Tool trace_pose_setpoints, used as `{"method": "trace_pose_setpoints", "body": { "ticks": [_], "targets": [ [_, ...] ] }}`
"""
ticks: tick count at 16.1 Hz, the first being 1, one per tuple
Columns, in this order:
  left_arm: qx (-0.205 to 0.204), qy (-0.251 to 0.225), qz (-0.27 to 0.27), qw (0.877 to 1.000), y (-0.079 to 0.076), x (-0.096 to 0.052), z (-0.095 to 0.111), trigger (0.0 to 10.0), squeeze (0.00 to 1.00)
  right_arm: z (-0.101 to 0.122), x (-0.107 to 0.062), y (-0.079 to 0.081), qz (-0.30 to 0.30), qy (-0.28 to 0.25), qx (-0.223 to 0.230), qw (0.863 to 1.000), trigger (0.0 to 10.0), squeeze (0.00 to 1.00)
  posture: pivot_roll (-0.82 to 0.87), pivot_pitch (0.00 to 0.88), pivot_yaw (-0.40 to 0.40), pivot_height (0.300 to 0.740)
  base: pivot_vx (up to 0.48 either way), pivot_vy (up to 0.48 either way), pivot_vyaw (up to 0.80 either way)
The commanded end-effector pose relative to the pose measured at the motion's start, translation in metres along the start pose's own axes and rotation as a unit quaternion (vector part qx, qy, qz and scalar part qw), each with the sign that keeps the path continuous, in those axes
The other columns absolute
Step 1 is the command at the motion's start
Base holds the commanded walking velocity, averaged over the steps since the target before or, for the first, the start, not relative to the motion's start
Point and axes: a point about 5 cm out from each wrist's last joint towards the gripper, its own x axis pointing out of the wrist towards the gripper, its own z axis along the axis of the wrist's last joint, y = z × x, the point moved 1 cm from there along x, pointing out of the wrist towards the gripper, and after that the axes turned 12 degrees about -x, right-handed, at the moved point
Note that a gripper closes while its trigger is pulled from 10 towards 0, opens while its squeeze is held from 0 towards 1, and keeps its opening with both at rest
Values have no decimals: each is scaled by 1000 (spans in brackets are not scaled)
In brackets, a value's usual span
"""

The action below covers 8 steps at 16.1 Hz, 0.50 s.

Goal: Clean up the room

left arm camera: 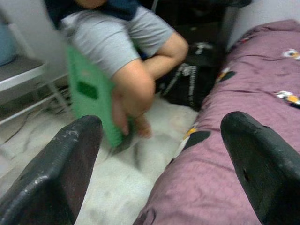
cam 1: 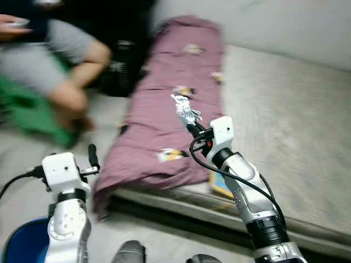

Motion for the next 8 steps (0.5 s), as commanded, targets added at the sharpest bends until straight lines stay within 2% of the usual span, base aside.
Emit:
{"method": "trace_pose_setpoints", "body": {
  "ticks": [1, 3, 4, 6, 8],
  "targets": [
    [5, 1, -9, 1000, -4, 0, 0, 10000, 0, 0, -2, -6, -10, 0, -3, 1000, 10000, 0, 61, 33, -86, 740, 0, 0, 800],
    [1, -12, -28, 1000, -9, 2, 5, 10000, 0, 0, -1, -6, -10, -1, -2, 1000, 10000, 0, 68, 27, -97, 740, 0, 0, 800],
    [8, -19, -32, 999, -7, 3, 10, 10000, 0, 0, 0, -5, -10, -2, -2, 1000, 10000, 0, 68, 34, -93, 740, 0, 0, 800],
    [7, -16, -15, 1000, 6, 2, 11, 10000, 0, 2, 2, -6, -10, -8, -1, 1000, 10000, 0, 71, 31, -92, 740, 0, 0, 800],
    [13, -19, -11, 1000, 8, 0, 10, 10000, 0, 3, 4, -5, -9, -9, 0, 1000, 10000, 0, 72, 30, -96, 740, 0, 0, 800]
  ]
}}
